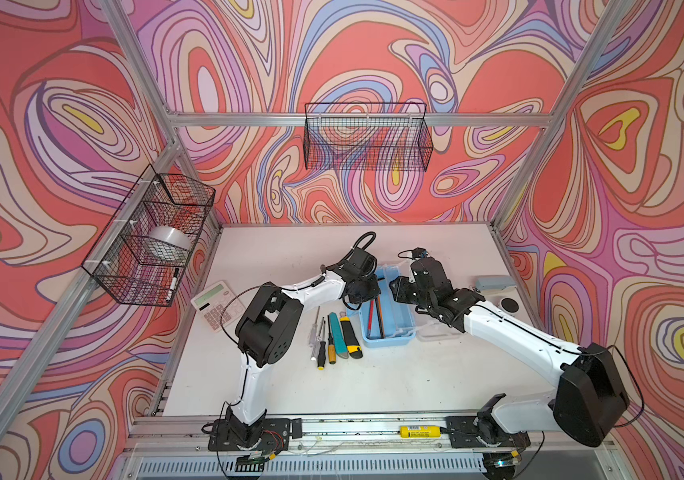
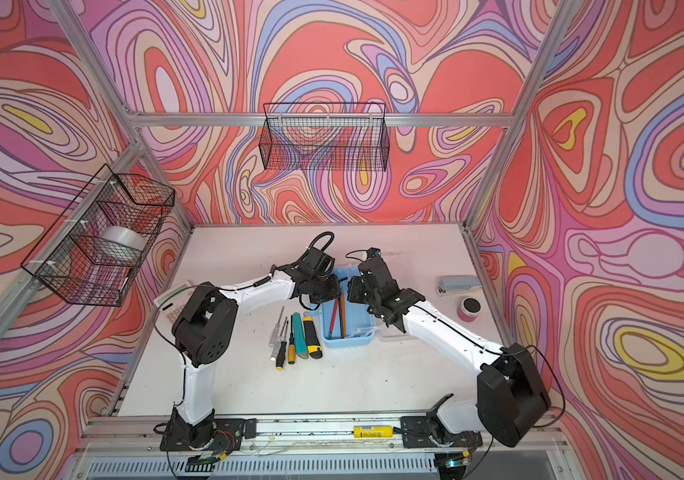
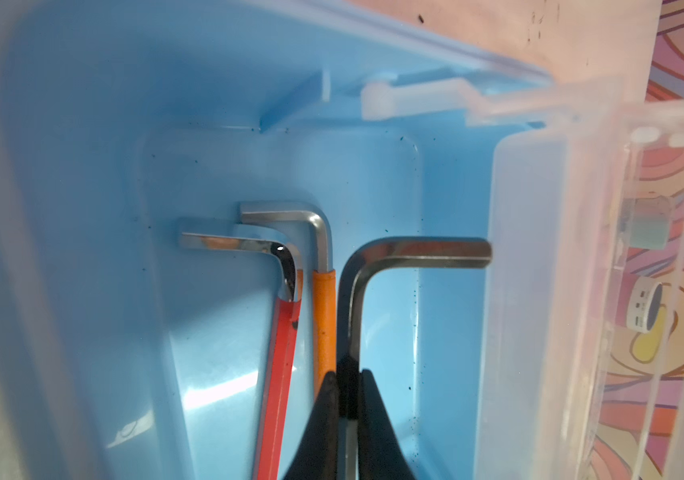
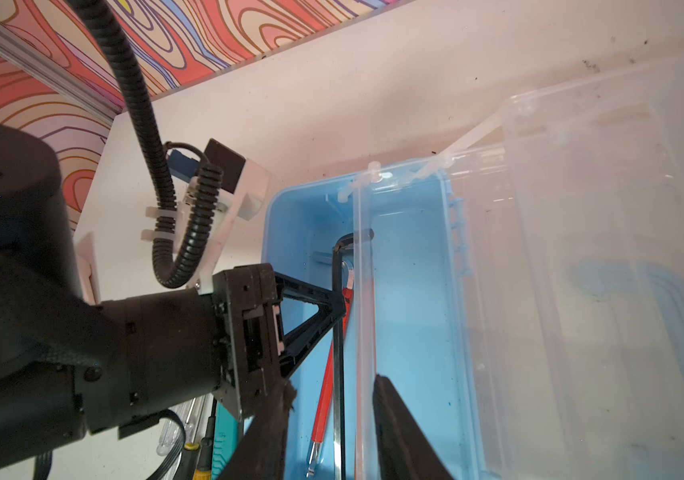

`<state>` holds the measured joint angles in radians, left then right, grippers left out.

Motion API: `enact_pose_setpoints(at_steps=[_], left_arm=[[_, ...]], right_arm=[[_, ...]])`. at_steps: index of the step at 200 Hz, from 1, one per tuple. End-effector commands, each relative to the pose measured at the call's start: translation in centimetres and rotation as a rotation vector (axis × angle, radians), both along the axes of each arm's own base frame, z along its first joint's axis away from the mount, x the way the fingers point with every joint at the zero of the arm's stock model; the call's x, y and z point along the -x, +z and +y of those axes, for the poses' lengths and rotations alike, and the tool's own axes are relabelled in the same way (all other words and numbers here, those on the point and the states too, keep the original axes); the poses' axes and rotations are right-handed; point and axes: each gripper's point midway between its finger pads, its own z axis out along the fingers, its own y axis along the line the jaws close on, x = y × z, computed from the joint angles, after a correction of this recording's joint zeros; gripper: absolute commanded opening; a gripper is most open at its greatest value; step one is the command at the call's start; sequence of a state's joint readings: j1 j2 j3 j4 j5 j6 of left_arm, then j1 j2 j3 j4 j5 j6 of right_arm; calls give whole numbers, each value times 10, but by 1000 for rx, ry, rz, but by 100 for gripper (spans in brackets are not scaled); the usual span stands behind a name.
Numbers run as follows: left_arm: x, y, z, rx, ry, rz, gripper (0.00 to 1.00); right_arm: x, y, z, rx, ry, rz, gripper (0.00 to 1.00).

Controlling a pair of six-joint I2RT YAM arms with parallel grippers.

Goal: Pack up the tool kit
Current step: 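Carry the black hex key into the blue box and release it, then withdraw the left gripper while the right gripper moves over the teal knife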

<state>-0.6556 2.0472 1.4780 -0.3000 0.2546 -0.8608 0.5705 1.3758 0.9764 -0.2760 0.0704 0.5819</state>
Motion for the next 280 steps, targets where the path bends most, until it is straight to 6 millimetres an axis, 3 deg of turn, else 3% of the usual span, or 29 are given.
enact_pose_setpoints(at_steps=[1,47,104,127,153,189,212,234,253,280], left_arm=[[-2,10,-5,5,-17,-17,15],[-3,13,-7,9,-29,-27,18],[-4,51,0,6,-64,-143,27],[-2,64,13,-30,-59,-205,29],[2,82,30,-57,-59,-321,25],[17,98,70,-144,-20,-456,31],[32,103,105,-230,33,-485,49],[49,108,139,-287,105,-535,99],[60,113,167,-344,176,-561,100],[73,117,187,-429,142,-605,100]], right_arm=[[0,4,0,-16,-1,-15,36],[-1,6,1,-16,5,-16,36],[-1,10,6,-13,38,-23,36],[-1,12,10,-13,66,-23,36],[1,19,18,-30,108,-24,36],[7,20,30,9,150,-29,37],[16,29,42,54,184,-65,43],[22,32,51,83,201,-88,46],[27,30,55,102,206,-78,46],[33,26,63,110,208,-64,46]])
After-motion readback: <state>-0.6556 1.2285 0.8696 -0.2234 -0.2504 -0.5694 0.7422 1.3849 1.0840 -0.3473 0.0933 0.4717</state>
